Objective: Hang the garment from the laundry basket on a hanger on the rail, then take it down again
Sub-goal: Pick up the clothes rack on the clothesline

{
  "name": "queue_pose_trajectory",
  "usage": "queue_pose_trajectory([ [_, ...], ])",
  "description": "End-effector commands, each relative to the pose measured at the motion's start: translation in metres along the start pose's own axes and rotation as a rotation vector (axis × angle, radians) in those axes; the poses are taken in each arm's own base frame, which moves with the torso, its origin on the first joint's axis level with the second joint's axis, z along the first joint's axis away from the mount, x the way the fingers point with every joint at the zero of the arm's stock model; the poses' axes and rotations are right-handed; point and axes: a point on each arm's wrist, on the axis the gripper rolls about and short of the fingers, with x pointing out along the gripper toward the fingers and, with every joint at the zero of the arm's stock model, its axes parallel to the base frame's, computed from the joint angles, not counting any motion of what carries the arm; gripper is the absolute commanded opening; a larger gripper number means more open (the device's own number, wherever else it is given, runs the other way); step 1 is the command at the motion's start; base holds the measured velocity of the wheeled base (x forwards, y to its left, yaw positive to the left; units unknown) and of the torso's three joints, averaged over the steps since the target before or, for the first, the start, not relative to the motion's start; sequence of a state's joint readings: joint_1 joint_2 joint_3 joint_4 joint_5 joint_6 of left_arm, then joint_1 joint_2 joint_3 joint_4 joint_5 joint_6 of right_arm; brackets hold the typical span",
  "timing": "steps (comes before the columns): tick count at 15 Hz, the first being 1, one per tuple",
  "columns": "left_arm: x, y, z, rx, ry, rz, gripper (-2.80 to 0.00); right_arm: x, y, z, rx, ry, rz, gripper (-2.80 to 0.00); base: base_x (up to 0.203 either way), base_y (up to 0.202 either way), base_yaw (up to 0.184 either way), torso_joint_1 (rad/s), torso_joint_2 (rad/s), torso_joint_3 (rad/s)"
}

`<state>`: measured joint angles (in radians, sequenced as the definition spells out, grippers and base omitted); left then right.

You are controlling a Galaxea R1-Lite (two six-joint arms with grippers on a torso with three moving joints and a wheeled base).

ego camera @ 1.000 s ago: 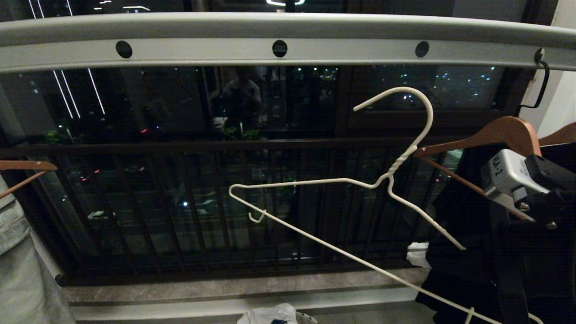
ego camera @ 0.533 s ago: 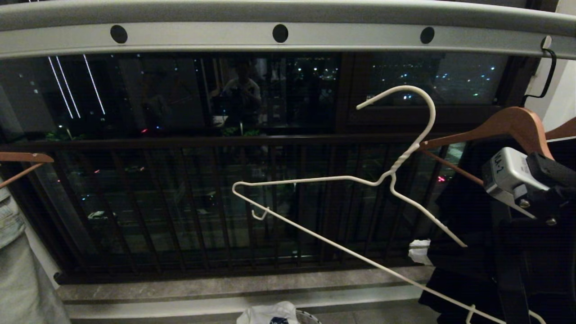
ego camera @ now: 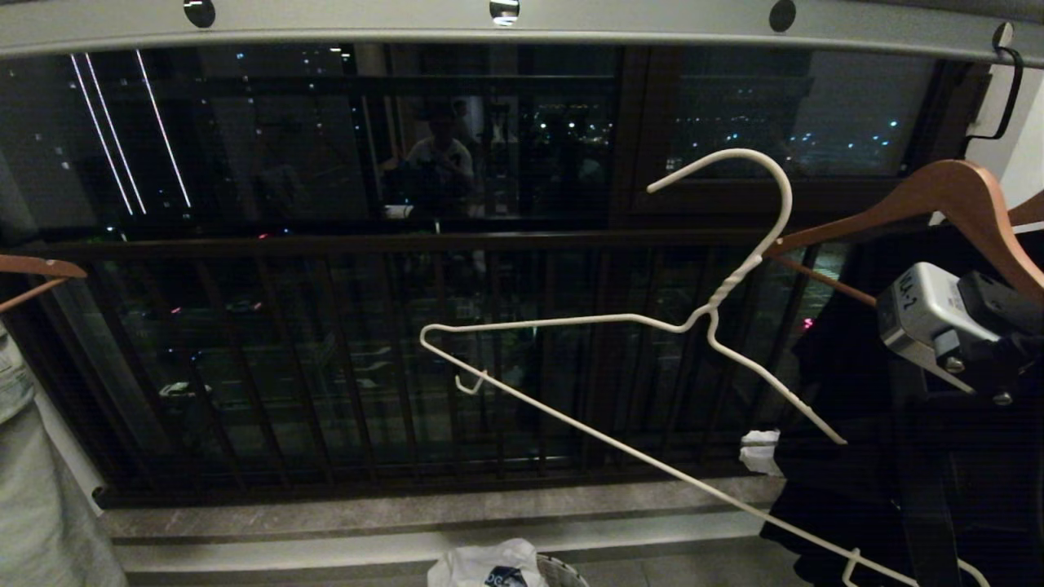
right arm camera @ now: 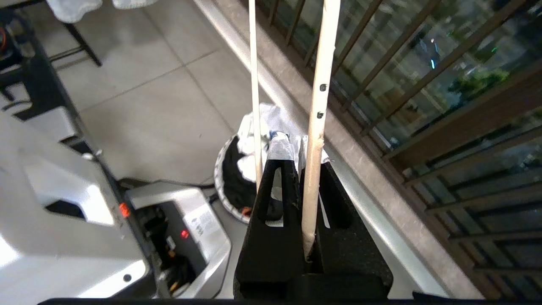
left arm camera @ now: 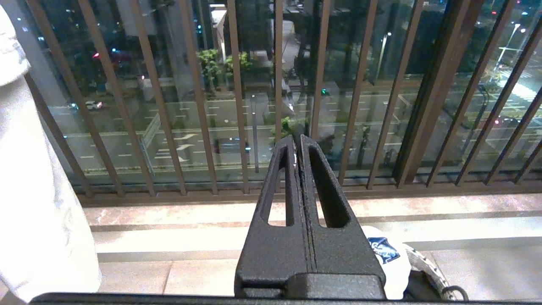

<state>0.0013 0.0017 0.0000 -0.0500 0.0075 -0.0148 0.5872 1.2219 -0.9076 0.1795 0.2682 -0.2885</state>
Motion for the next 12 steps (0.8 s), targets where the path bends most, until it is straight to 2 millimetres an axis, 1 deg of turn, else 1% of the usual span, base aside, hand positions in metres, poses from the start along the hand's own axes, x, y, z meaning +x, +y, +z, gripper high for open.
queue_pose_trajectory([
  [1, 0.001, 0.0, -0.004, 0.0, 0.015, 0.001, -2.8, 0.002, 0.0, -0.001, -0.007, -0.013, -0.002, -2.8, 0.0, 0.0, 0.0, -0.144, 0.3, 0.168],
  [7, 0.001, 0.0, -0.004, 0.0, 0.014, 0.001, -2.8, 0.003, 0.001, -0.006, -0.03, -0.004, 0.001, -2.8, 0.0, 0.0, 0.0, -0.144, 0.32, 0.173],
  [12, 0.001, 0.0, -0.004, 0.0, 0.013, 0.001, -2.8, -0.006, 0.003, -0.005, -0.044, -0.047, -0.013, -2.8, 0.0, 0.0, 0.0, -0.156, 0.34, 0.184],
])
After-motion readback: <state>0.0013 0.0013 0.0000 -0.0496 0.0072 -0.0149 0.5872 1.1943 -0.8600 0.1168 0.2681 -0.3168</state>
